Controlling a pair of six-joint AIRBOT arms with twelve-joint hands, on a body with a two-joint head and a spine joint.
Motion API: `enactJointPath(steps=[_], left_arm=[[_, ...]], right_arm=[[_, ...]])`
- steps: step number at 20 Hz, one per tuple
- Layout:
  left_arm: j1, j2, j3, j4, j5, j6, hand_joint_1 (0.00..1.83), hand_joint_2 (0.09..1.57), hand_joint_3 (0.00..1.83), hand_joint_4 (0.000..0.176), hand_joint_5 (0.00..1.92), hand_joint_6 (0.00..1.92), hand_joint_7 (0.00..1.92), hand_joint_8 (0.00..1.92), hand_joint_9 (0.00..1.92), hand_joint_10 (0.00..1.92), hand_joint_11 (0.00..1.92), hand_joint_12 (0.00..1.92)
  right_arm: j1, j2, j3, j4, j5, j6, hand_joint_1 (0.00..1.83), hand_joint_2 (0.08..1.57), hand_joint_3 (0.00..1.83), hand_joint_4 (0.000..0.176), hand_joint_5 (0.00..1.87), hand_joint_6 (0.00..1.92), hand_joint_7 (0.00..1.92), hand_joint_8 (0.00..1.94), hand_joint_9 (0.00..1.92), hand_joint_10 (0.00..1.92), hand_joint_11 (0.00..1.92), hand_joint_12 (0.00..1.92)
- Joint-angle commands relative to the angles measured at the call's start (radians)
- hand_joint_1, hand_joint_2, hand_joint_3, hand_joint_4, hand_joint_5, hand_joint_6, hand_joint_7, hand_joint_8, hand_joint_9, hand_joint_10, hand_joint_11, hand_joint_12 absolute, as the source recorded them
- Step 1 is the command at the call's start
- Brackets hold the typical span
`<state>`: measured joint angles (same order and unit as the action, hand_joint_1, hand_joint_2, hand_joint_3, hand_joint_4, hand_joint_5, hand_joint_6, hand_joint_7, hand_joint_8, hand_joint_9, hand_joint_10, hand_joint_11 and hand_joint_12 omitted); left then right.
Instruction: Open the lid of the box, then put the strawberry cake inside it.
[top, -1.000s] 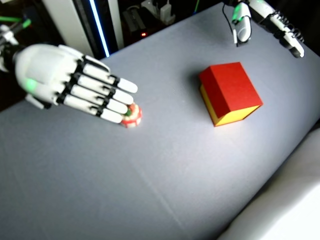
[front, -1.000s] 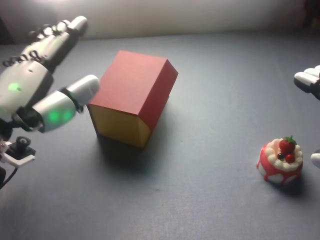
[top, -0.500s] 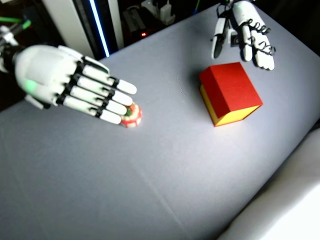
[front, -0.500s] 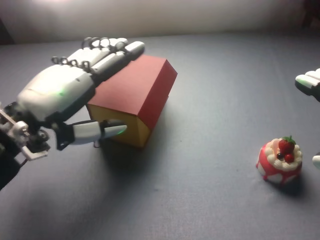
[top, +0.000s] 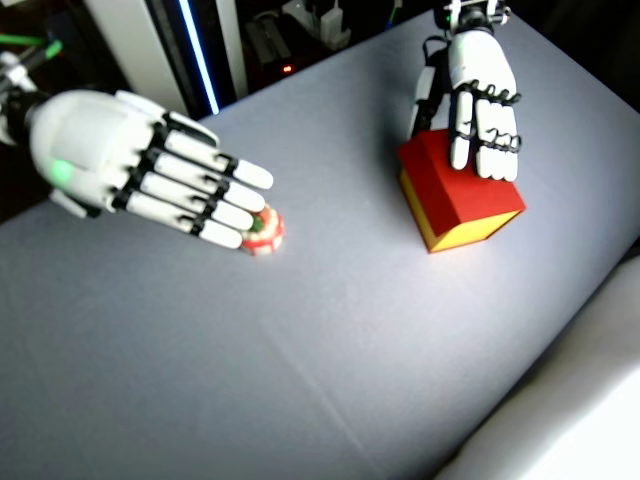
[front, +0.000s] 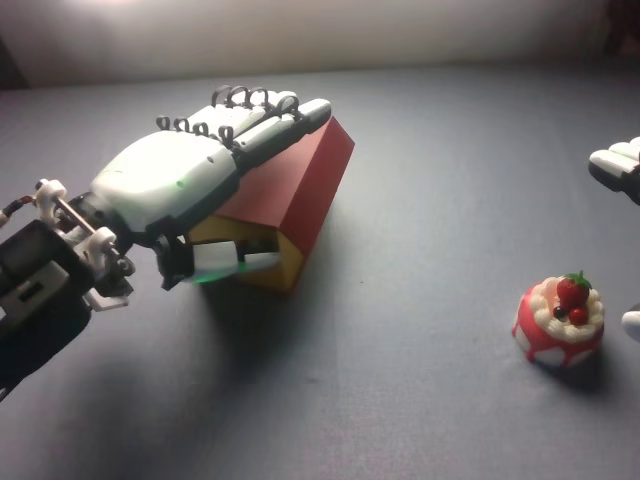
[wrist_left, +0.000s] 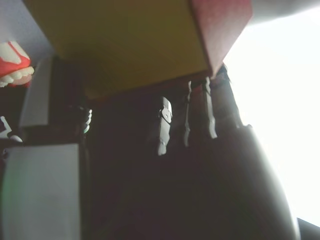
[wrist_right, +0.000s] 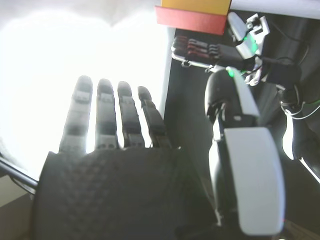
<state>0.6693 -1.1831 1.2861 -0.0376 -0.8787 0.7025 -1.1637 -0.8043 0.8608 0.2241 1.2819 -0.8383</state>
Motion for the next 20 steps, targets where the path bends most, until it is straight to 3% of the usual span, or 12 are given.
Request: enactJointPath(steps=[1,2,4,5,8,10,12,16,17,18,19,20], left_arm=[[-0.012,-0.003,0.003,0.0,-0.122,-0.003,0.97,1.14,0.01,0.15,0.0,0.0,0.0,0.0,0.0,0.0,0.0,0.0],[-0.016,-0.006,0.004,-0.005,-0.127,-0.003,0.95,1.15,0.01,0.147,0.0,0.0,0.0,0.0,0.0,0.0,0.0,0.0],[-0.017,-0.01,0.006,-0.02,-0.146,-0.003,0.86,1.17,0.02,0.159,0.0,0.0,0.0,0.0,0.0,0.0,0.0,0.0],[-0.017,-0.01,0.007,-0.029,-0.157,-0.004,0.94,1.16,0.01,0.164,0.0,0.0,0.0,0.0,0.0,0.0,0.0,0.0],[-0.017,-0.01,0.011,-0.054,-0.18,-0.004,0.89,1.19,0.02,0.173,0.0,0.0,0.0,0.0,0.0,0.0,0.0,0.0],[-0.013,-0.01,0.014,-0.074,-0.198,-0.004,0.9,1.21,0.02,0.165,0.0,0.0,0.0,0.0,0.0,0.0,0.0,0.0],[-0.007,-0.006,0.014,-0.096,-0.225,-0.004,0.92,1.22,0.02,0.175,0.0,0.0,0.0,0.0,0.0,0.0,0.0,0.0],[0.002,0.009,0.012,-0.141,-0.291,-0.005,0.66,1.26,0.03,0.176,0.0,0.0,0.0,0.0,0.0,0.0,0.0,0.0],[0.004,0.016,0.01,-0.151,-0.307,-0.005,0.65,1.27,0.03,0.154,0.0,0.0,0.0,0.0,0.0,0.0,0.0,0.0],[0.004,0.019,0.009,-0.16,-0.32,-0.005,0.6,1.28,0.02,0.168,0.0,0.0,0.0,0.0,0.0,0.0,0.01,0.01],[0.006,0.022,0.009,-0.168,-0.332,-0.008,0.5,1.27,0.01,0.149,0.0,0.0,0.0,0.0,0.0,0.0,0.0,0.0],[0.008,0.024,0.01,-0.178,-0.344,-0.012,0.6,1.26,0.01,0.171,0.0,0.0,0.0,0.0,0.0,0.0,0.0,0.0]], right_arm=[[0.002,0.001,0.002,0.002,0.13,0.009,0.45,1.25,0.0,0.0,0.0,0.0,0.0,0.0,0.0,0.0,0.0,0.0],[0.002,0.001,0.002,0.002,0.13,0.01,0.45,1.26,0.0,0.0,0.0,0.0,0.0,0.0,0.0,0.0,0.0,0.0],[0.001,0.0,0.002,0.002,0.13,0.01,0.45,1.26,0.01,0.0,0.0,0.0,0.0,0.0,0.0,0.0,0.0,0.0],[0.001,0.0,0.002,0.002,0.13,0.01,0.45,1.27,0.01,0.0,0.0,0.0,0.0,0.0,0.0,0.0,0.0,0.0],[0.001,0.0,0.002,0.002,0.13,0.011,0.45,1.27,0.0,0.0,0.0,0.0,0.0,0.0,0.0,0.0,0.0,0.0],[0.0,0.0,0.002,0.002,0.13,0.011,0.46,1.27,0.01,0.0,0.0,0.0,0.0,0.0,0.0,0.0,0.0,0.0],[0.0,0.0,0.002,0.002,0.13,0.012,0.45,1.27,0.01,0.0,0.0,0.0,0.0,0.0,0.0,0.0,0.0,0.0],[-0.002,0.0,0.002,0.003,0.13,0.013,0.46,1.27,0.0,0.0,0.0,0.0,0.0,0.0,0.0,0.0,0.0,0.0],[-0.002,0.0,0.002,0.003,0.13,0.013,0.46,1.27,0.0,0.0,0.0,0.0,0.0,0.0,0.0,0.0,0.0,0.0],[-0.002,0.0,0.002,0.003,0.13,0.013,0.46,1.27,0.0,0.0,0.0,0.0,0.0,0.0,0.0,0.0,0.0,0.0],[-0.002,-0.001,0.002,0.003,0.13,0.013,0.44,1.27,0.0,0.0,0.0,0.0,0.0,0.0,0.0,0.0,0.0,0.0],[-0.002,-0.001,0.002,0.003,0.13,0.013,0.43,1.27,0.0,0.0,0.0,0.0,0.0,0.0,0.0,0.0,0.0,0.0]])
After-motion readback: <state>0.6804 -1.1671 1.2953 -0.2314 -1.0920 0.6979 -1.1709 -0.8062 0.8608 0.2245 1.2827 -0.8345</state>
